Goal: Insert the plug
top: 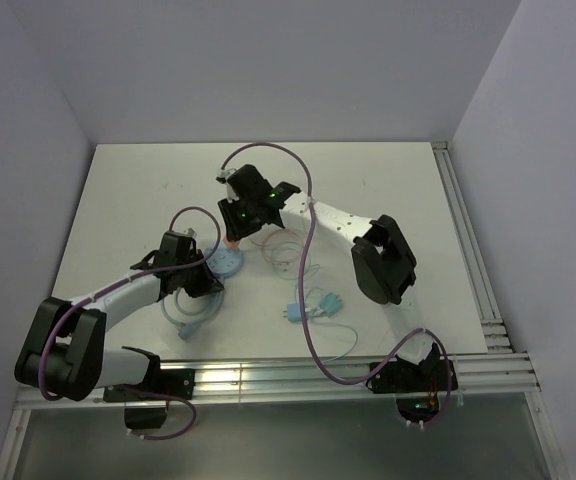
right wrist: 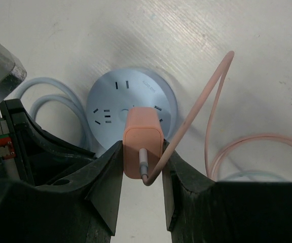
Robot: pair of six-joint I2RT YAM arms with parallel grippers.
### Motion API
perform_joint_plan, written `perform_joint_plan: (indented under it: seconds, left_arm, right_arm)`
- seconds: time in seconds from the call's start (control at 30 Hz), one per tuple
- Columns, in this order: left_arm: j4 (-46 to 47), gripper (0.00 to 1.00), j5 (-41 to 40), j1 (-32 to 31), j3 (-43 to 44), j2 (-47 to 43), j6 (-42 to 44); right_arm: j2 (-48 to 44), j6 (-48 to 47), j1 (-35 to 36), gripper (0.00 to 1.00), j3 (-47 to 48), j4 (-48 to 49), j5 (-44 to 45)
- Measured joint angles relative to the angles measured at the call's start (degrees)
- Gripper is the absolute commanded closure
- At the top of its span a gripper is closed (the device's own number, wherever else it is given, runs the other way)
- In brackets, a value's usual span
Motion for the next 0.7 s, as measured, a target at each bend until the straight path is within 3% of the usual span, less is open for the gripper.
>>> perform_joint_plan:
  seconds: [0.7]
  left_arm:
    - [0.2, 1.00, 0.0, 0.0, -0.2, -0.2, 0.0]
  right_arm:
    - [3.1, -2.0, 0.3, 1.00, 3.8, -2.3, 0.0]
